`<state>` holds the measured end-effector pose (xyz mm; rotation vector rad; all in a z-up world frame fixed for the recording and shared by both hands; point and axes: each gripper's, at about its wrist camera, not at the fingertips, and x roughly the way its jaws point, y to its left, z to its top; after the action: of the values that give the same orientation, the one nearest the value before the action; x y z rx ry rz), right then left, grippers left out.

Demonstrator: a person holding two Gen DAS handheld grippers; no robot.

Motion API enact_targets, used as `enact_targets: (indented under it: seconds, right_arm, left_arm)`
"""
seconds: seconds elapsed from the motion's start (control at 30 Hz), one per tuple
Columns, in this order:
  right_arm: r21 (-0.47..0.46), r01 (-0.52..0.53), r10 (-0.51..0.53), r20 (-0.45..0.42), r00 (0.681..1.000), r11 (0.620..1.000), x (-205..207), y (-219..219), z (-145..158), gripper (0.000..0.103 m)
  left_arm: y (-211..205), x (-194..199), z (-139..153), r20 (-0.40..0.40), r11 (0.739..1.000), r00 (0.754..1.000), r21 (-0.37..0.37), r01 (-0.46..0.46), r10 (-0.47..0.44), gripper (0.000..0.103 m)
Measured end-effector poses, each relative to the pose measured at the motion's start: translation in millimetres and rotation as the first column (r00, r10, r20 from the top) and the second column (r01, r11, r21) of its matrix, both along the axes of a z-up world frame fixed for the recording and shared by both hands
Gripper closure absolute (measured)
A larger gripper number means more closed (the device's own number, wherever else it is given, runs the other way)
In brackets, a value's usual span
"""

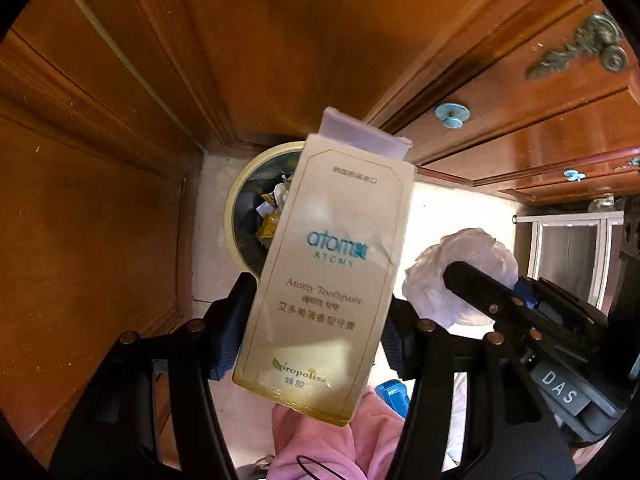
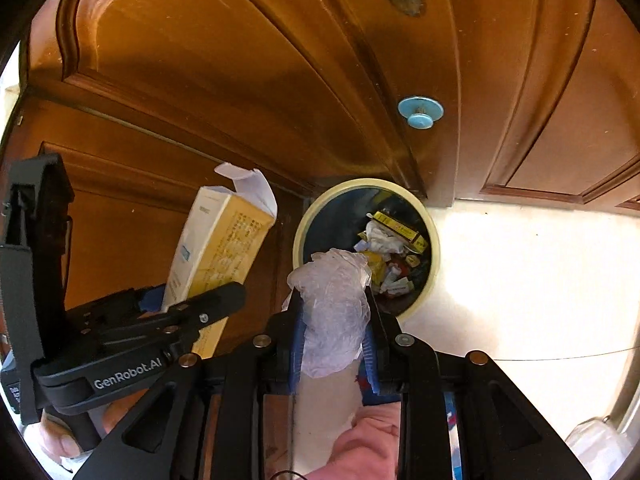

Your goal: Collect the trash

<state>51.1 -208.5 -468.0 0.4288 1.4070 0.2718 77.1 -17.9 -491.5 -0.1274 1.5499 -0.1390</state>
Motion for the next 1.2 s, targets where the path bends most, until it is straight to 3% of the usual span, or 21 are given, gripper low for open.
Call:
enact_targets:
  seconds: [0.27, 0.4, 0.47, 0.97, 1.2]
  right_arm:
    - [0.041, 0.026, -0.026, -0.01, 1.0, 0.999, 11.8, 2.3, -1.9, 0.063]
    - [0.037, 0.04, -0.039, -0.007, 0.999, 0.999, 12.5, -0.4, -0.1, 0.046]
    - [0.031, 0.043, -0.044, 0.002, 0.999, 0.999, 12.2, -0.8, 2.1, 0.043]
    - [-0.027, 0.035, -0.035, 0.004, 0.999, 0.999, 10.7, -0.1, 5.0, 0.04]
    - [-0.032, 0.036, -0.035, 0.018, 0.999, 0.999, 8.7, -4.4, 28.9, 0.04]
  left_arm:
    - [3.3, -0.2, -4.6, 0.012, 0.998, 1.0, 0.059, 0.011, -0.012, 0.02]
    - [8.2, -1.6, -2.3, 0.016, 0.997, 1.0, 0.073, 0.006, -0.007, 0.015]
    - [8.9, -1.0, -1.2, 0.021, 0.996, 1.0, 0.084, 0.009, -0.01, 0.012]
    - [16.0, -7.2, 2.4, 0.021, 0.996, 1.0, 0.089, 0.001, -0.003, 0.011]
    - [15.4, -14.2, 46.2, 0.038, 0.997, 0.999, 0.083, -0.003, 0.0, 0.011]
